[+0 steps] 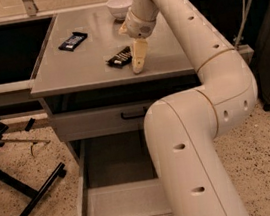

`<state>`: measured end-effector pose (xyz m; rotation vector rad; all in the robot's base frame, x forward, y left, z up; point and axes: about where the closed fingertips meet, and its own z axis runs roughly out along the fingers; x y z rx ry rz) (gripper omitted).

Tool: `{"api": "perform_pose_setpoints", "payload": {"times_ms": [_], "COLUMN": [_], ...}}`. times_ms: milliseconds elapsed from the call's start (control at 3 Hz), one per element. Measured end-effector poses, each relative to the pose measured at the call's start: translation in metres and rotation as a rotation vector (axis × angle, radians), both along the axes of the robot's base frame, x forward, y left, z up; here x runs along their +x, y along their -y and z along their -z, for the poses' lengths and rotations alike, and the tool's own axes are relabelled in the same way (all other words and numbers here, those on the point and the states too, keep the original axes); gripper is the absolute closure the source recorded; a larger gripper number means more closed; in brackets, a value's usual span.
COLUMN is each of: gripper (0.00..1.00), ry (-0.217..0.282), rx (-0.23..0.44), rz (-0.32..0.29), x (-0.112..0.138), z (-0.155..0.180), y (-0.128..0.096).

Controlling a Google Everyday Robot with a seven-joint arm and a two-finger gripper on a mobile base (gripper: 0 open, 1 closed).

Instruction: Place rxbar chocolate into middle drawer

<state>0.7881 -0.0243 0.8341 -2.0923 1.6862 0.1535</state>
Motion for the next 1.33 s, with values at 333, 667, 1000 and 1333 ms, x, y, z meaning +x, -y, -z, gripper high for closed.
{"api": "perform_pose_setpoints", "payload": {"times_ms": [333,667,1000,1333], "gripper": [0.00,0.00,0.00,0.00], "ry": [-0.038,-0.059,-0.055,-0.043], "rx": [0.005,-0.007,-0.024,-0.043], "rz": [0.030,-0.003,-0.051,-0.085], "x": [-0.004,-0.009,-0.011,-0.011], "z": [0.007,0.011,0.009,0.005], "y": [0.007,-0.006,-0.028,-0.047]}}
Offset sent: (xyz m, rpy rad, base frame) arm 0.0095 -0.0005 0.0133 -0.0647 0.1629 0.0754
